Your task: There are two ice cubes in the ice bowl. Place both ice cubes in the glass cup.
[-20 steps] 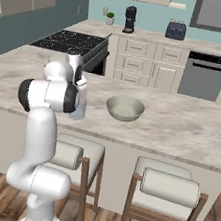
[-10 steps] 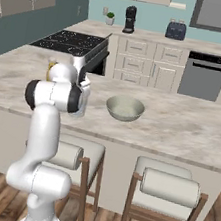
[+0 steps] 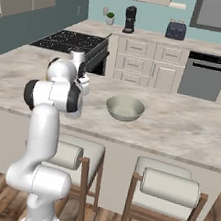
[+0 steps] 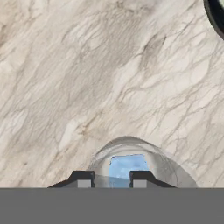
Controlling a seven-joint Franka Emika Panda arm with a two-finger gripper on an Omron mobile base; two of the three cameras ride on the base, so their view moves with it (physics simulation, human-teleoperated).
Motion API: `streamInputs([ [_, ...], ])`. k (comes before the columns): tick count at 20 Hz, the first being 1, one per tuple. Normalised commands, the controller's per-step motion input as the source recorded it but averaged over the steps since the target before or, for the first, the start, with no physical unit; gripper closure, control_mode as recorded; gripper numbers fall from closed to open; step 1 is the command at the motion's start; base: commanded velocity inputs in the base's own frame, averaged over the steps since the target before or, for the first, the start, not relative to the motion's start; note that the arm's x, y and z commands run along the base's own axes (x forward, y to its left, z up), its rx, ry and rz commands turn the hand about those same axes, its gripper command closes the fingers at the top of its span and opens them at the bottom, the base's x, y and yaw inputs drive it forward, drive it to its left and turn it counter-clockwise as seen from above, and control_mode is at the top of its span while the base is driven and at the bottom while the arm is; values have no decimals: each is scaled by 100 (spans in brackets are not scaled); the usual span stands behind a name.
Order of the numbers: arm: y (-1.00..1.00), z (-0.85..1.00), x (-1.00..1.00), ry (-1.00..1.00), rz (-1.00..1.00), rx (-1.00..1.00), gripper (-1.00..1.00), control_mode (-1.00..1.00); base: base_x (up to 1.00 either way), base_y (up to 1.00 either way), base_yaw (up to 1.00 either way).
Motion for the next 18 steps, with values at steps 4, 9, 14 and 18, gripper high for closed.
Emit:
streamInputs([
  [4, 0, 0, -40, 0, 0, 0, 100, -100, 0, 0, 0],
  [9, -1, -2, -11, 0, 0, 0, 100, -100, 0, 0, 0],
  [14, 0, -13, 0, 0, 0, 0, 100, -100, 0, 0, 0],
  [18, 0, -6, 14, 0, 0, 0, -100, -100, 0, 0, 0],
])
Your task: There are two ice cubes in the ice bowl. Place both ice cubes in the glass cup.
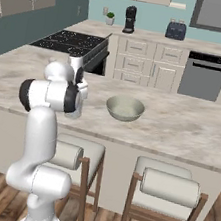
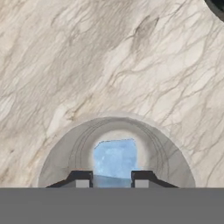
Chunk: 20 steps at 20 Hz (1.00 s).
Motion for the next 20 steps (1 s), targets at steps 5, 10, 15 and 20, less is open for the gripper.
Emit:
streamInputs([
  [5, 0, 0, 11, 3, 0, 0, -100, -100, 0, 0, 0],
  [10, 2, 34, -4, 0, 0, 0, -100, -100, 0, 0, 0],
  [15, -14, 38, -82, -7, 5, -1, -100, -100, 0, 0, 0],
  [20, -69, -15, -100, -2, 18, -7, -100, -100, 0, 0, 0],
])
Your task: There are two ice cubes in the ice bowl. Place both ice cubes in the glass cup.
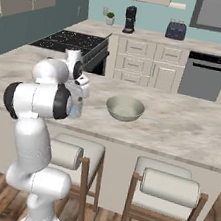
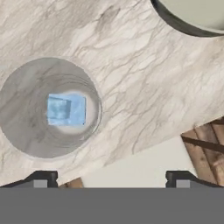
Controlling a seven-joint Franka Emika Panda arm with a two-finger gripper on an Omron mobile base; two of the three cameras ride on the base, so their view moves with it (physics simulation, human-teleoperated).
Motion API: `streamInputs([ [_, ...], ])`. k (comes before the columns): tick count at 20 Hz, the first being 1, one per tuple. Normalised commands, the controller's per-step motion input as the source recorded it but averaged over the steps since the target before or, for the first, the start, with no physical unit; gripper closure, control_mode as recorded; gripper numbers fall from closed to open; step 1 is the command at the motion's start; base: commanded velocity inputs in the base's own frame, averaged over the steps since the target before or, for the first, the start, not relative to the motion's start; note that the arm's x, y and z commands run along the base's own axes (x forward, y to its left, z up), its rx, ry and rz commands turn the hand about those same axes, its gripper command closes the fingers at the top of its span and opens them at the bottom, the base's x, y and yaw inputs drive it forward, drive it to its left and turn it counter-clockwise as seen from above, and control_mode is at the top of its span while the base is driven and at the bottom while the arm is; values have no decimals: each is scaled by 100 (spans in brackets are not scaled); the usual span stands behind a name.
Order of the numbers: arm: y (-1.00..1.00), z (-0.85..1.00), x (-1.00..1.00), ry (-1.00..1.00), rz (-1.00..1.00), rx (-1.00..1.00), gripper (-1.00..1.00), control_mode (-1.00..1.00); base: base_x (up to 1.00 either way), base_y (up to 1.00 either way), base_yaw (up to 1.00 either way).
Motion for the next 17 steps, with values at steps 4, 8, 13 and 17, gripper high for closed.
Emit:
streamInputs([
  [4, -93, -31, -100, -4, 15, -1, -100, -100, 0, 0, 0],
  [8, -100, -30, -100, -3, 11, 0, -100, -100, 0, 0, 0],
  [13, -100, -46, -100, -18, 4, 0, -100, -100, 0, 0, 0],
  [17, -77, -13, -77, -31, -11, 1, -100, -100, 0, 0, 0],
])
